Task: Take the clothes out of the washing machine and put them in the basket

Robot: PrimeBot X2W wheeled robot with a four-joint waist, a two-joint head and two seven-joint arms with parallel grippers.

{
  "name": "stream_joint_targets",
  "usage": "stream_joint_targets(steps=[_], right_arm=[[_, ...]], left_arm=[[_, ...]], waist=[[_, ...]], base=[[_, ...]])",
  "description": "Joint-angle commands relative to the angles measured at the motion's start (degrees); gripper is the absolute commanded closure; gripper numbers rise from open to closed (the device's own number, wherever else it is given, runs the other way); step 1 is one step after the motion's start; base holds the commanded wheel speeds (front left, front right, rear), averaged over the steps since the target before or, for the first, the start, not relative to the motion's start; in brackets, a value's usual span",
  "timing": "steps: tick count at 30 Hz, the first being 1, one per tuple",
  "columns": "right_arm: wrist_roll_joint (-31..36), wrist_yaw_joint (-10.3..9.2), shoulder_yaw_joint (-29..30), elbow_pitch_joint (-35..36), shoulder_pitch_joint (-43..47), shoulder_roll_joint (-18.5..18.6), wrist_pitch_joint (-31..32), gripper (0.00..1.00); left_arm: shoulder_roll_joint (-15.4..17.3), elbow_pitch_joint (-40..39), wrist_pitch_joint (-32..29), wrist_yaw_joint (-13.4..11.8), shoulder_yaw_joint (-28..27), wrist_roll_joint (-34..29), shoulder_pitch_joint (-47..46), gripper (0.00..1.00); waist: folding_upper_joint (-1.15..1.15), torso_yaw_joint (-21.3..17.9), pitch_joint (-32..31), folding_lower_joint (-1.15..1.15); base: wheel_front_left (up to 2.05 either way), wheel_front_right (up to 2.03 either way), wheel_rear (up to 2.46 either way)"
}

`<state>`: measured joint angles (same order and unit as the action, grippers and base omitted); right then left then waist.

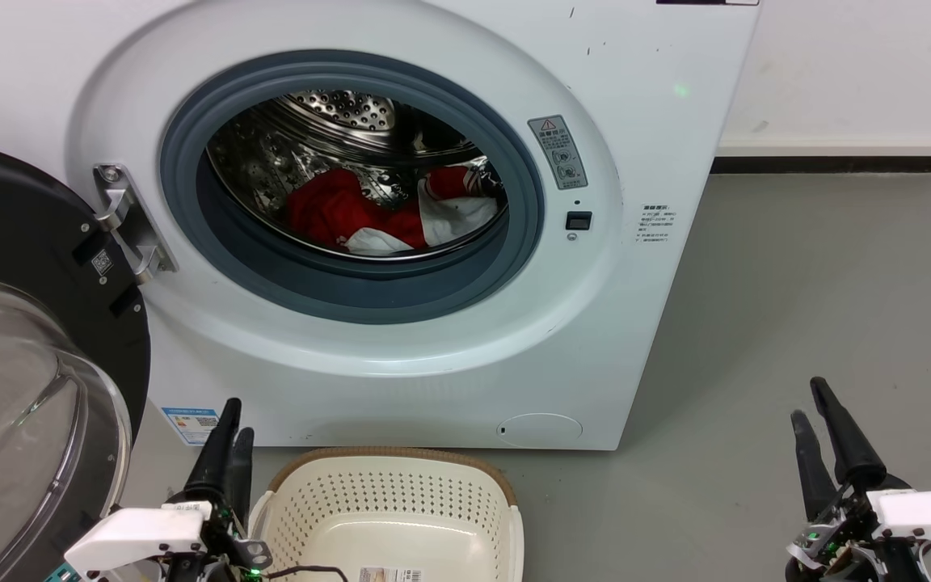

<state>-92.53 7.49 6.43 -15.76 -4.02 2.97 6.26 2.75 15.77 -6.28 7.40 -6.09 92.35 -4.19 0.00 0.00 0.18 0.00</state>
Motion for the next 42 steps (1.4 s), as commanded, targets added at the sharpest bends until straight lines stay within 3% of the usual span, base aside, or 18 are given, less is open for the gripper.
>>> stream_joint_targets(steps=[1, 8, 31, 42], right_arm=[[0.6, 0.00, -0.2, 1.2, -0.7, 0.0, -0.8, 0.00], [8.5, 0.00, 0.8, 3.4, 0.3, 0.0, -3.3, 0.00], [39.1, 0.00, -2.0, 12.9, 3.5, 0.0, -8.8, 0.00], [49.1, 0.00, -2.5, 14.8, 4.8, 0.0, -10.8, 0.00]], left_arm=[[0.1, -1.5, 0.9, 0.1, 0.2, -0.5, -0.9, 0.00], [0.1, -3.8, 3.4, -0.4, -0.3, -7.4, -0.4, 0.00], [0.1, -11.0, 8.9, -7.3, 3.8, -33.2, 1.9, 0.00], [0.1, -12.2, 10.8, -9.6, 5.7, -43.6, 3.0, 0.00]], waist=[[0.00, 0.0, 0.0, 0.00], [0.00, 0.0, 0.1, 0.00], [0.00, -0.2, 0.4, 0.00], [0.00, -0.2, 0.3, 0.00]], base=[[0.00, 0.00, 0.00], [0.00, 0.00, 0.00], [0.00, 0.00, 0.00], [0.00, 0.00, 0.00]])
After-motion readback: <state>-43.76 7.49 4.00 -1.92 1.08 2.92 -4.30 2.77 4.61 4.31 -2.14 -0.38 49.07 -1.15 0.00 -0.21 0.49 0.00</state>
